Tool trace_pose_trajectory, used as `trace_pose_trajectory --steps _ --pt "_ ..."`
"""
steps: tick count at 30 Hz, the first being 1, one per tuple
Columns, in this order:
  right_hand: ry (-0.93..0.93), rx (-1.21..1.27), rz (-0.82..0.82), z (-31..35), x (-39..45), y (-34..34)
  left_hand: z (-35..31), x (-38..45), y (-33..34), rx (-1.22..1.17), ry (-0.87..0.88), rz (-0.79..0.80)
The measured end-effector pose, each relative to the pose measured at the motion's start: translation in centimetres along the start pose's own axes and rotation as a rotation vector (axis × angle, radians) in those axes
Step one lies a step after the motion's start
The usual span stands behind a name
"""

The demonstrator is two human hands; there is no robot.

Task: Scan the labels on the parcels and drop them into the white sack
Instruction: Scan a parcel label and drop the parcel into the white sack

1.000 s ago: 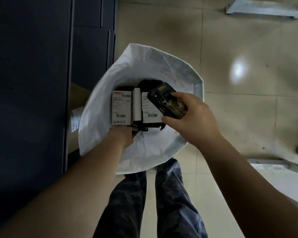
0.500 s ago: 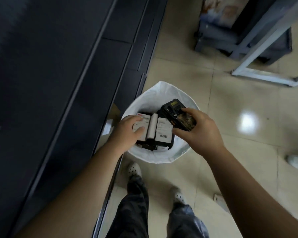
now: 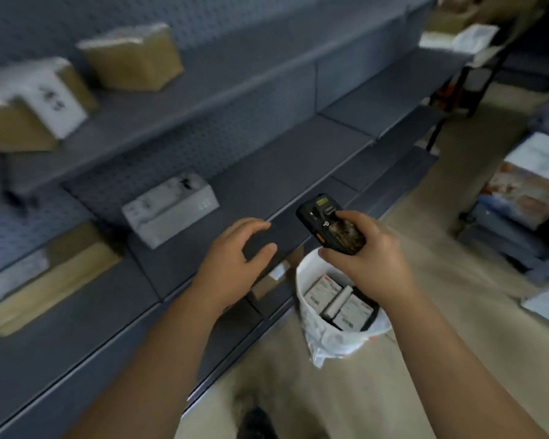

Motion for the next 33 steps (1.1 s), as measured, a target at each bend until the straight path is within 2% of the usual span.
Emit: trace_pose_trajectory --steps 6,13,18,26,33 --pt "-0.235 0.107 0.07 11.0 -2.0 0.6 -3.7 -7.9 -10.3 0.015 -0.005 -0.252" --pt "-0.402 0.229 0.238 22.8 -10.0 6.4 -2.0 -22.6 -20.7 0.12 -0.059 -0.493" --pt "-0.541 0.26 0.371 32.8 -20.1 13.2 1.0 -37.6 -28.6 0.207 -0.156 -0.656" --pt "-0.798 0.326 0.583 50.8 -39.1 23.9 2.1 -63.7 -41.0 0.309 -0.37 -0.996" --pt "-1.007 0.353 0.763 64.4 -52.8 31.7 2.7 -80.2 -48.2 0.392 -0.551 -1.222"
Point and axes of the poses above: each hand's wrist, its own x-axis towards the middle knuckle, its own y-axis out of the palm, z = x × y, the point moved 4 cm from there along x, towards the middle knuckle, and after that the axes turned 13 degrees about -x, right-handed, at the moved point
